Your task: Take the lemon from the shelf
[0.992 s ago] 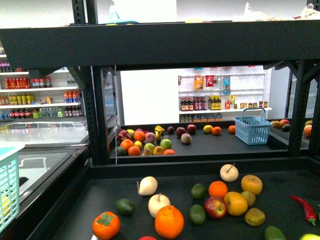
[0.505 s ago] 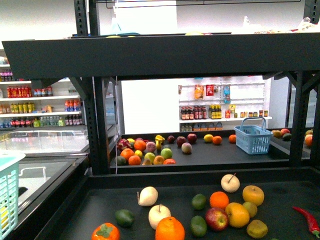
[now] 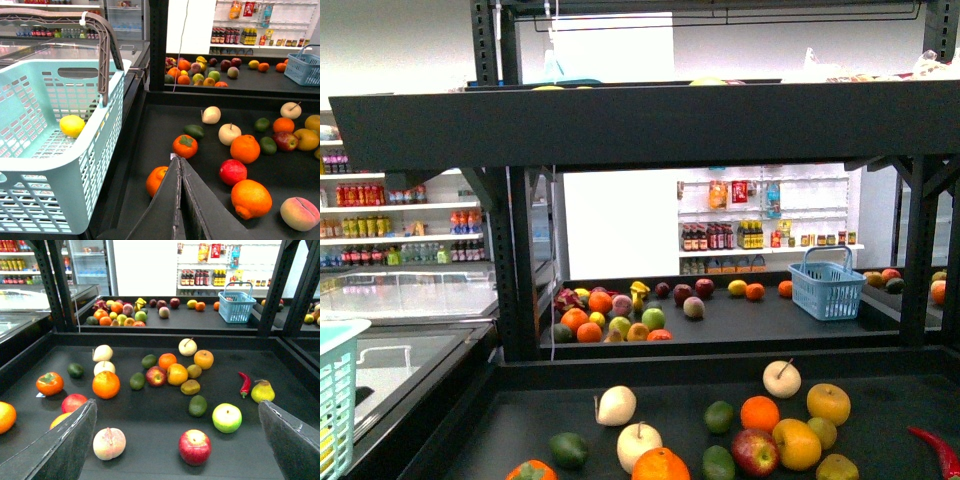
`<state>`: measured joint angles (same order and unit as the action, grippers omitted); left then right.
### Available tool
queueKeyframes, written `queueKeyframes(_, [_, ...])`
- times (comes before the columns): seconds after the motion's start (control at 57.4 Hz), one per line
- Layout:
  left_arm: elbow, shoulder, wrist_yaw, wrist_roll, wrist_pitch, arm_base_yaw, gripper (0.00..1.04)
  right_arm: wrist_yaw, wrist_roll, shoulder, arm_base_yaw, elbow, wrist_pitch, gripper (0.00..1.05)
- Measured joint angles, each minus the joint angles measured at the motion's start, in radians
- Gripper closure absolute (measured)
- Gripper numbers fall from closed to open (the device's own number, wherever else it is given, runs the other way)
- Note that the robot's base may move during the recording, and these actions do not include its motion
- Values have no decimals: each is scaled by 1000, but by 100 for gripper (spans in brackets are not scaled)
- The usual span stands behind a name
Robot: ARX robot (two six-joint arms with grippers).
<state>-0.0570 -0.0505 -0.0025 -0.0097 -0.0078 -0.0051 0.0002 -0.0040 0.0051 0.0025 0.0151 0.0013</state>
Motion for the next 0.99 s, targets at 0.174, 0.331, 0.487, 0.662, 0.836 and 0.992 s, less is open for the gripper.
queueKeyframes(0.174, [44, 41, 2, 0, 3, 0, 102, 0, 0, 0, 0, 0, 0, 7])
queueKeyframes(0.331, [44, 45, 2, 1, 3, 0, 102, 0, 0, 0, 0, 0, 0, 7])
queueKeyframes(0.487, [44, 45, 2, 1, 3, 0, 83, 0, 0, 0, 0, 0, 0, 7])
queueKeyframes(0.662, [44, 45, 2, 1, 3, 0, 49, 0, 0, 0, 0, 0, 0, 7])
queueKeyframes(0.836, [44, 45, 2, 1, 3, 0, 16, 0, 0, 0, 0, 0, 0, 7])
queueKeyframes(0.992, [44, 45, 2, 3, 3, 0, 8, 0, 0, 0, 0, 0, 0, 7])
